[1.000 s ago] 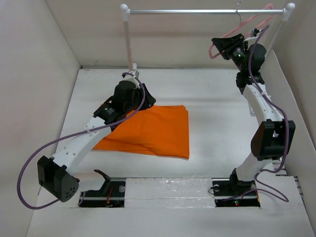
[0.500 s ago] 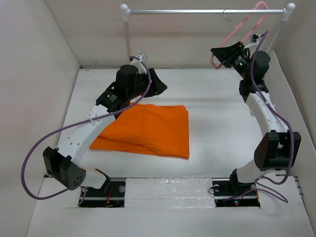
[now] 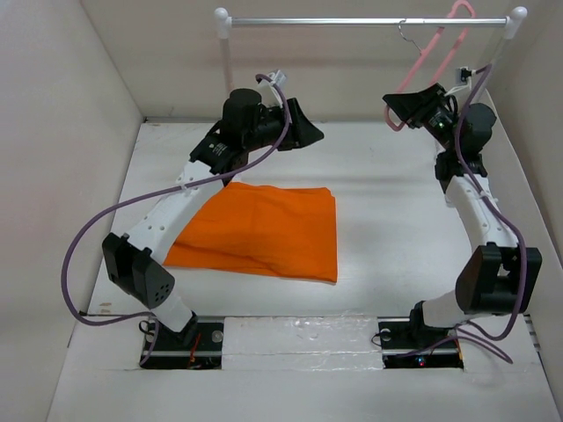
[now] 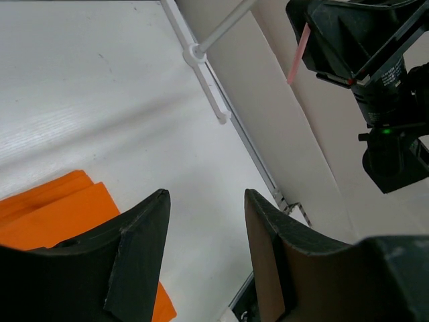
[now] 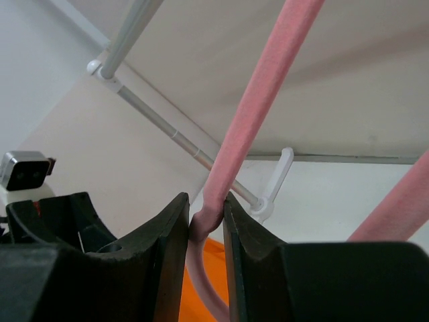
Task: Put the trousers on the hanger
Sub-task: Pick up the hanger from the clothesline.
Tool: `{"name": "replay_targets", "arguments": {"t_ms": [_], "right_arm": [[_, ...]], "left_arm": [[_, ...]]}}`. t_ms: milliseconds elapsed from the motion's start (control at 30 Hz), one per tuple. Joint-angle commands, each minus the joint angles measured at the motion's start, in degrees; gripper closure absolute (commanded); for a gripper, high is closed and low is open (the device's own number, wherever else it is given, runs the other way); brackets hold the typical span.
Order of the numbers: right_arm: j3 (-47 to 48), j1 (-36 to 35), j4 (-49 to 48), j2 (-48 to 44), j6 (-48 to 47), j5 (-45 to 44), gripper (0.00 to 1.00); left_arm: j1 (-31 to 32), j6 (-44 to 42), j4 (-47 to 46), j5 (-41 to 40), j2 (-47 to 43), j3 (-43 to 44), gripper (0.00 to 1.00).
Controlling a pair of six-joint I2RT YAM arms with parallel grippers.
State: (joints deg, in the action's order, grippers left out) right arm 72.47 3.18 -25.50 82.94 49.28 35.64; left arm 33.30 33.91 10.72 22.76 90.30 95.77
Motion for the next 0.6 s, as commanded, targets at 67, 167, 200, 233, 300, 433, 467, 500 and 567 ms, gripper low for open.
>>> {"name": "replay_targets", "arguments": {"t_ms": [67,167,200,233,300,433,467,500,567], "right_arm": [[0.0,2.4,-20.4,2.5,7.6,6.2,0.7],[0.7,2.4,-26.7,5.0,11.4,8.0,0.71],[0.7,2.4,-28.5,6.1,12.9,8.3,0.72],[0.9,2.4,-32.3,7.7,15.3,9.9,0.72],[0.0,2.4,-35.6,8.0,17.8,10.6,0.72],[-5.0,2.4,-38.3,7.0,17.4,12.5,0.73],[-6.9,2.4,-38.5,6.6,16.9,13.0,0.73],[-7.9,2.4,-38.6,6.2,16.6,13.6,0.73],[-9.7,3.0,-38.8,5.1,16.3,14.9,0.73]], "left_arm": [[0.2,0.5,-2.8,2.9,1.4,3.4,0.55],[0.2,1.2,-3.8,3.5,2.0,3.7,0.55],[0.2,1.2,-4.0,3.7,2.3,4.0,0.55],[0.2,1.4,-4.4,4.0,2.5,4.5,0.55],[0.2,1.3,-4.5,4.1,2.9,5.2,0.55],[0.7,1.1,-5.4,4.5,3.6,6.8,0.55],[0.7,0.7,-5.3,4.4,3.8,7.3,0.55],[1.4,0.5,-5.1,4.3,4.6,8.5,0.55],[1.9,-0.6,-4.8,4.3,5.5,9.3,0.55]]}}
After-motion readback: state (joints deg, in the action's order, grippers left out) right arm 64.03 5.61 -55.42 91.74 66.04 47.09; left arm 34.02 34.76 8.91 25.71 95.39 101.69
